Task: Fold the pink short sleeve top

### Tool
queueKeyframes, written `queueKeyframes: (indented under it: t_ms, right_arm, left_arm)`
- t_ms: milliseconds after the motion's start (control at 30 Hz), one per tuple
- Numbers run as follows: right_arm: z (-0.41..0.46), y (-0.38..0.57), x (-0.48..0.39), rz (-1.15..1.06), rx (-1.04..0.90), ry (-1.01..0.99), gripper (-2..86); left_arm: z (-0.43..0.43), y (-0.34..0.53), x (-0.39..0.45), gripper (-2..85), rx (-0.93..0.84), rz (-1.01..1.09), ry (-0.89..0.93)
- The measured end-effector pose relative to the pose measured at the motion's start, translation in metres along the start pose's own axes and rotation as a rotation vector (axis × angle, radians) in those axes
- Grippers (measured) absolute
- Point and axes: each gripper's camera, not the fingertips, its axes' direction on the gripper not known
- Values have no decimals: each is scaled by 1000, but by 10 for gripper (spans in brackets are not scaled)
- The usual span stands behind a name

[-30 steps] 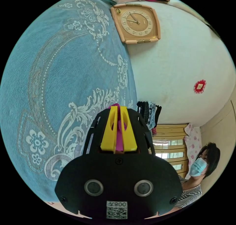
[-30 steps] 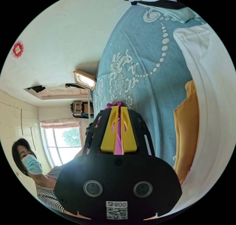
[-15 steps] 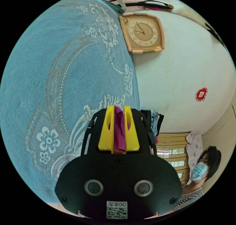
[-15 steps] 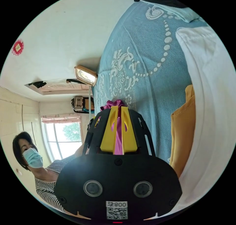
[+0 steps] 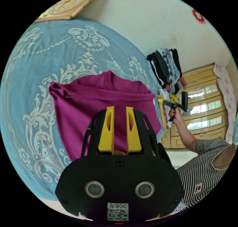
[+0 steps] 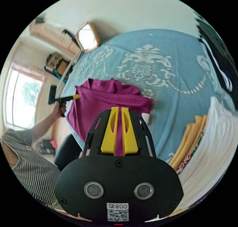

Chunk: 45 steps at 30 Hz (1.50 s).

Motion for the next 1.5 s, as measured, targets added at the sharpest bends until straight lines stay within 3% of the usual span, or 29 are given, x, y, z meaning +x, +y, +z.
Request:
queueKeyframes:
  t_ms: [100, 300, 700, 833, 967, 1067, 1233, 1500]
  right_arm:
    - [24, -34, -58, -185, -109, 44, 1]
    - [51, -88, -120, -320, -196, 98, -3]
    - [21, -165, -154, -294, -175, 226, 0]
    - [-2, -177, -175, -323, -117, 184, 1]
    - [0, -168, -197, -389, -189, 99, 1]
    - [6, -166, -198, -381, -229, 202, 1]
    - [-11, -181, -195, -344, -193, 204, 1]
    - [-32, -210, -200, -340, -155, 268, 2]
  left_arm:
    - [27, -27, 18, 66, -84, 24, -53]
    - [58, -68, 30, 40, -109, -1, -60]
    - [76, -136, 58, 27, -59, 22, -102]
    - [78, -154, 63, 23, -24, 9, -106]
    - [80, -159, 67, 19, -10, 3, -103]
    - [81, -156, 71, 15, 0, 14, -103]
    - [79, -146, 84, 7, 16, 73, -85]
    - [108, -140, 104, 2, -114, 169, -110]
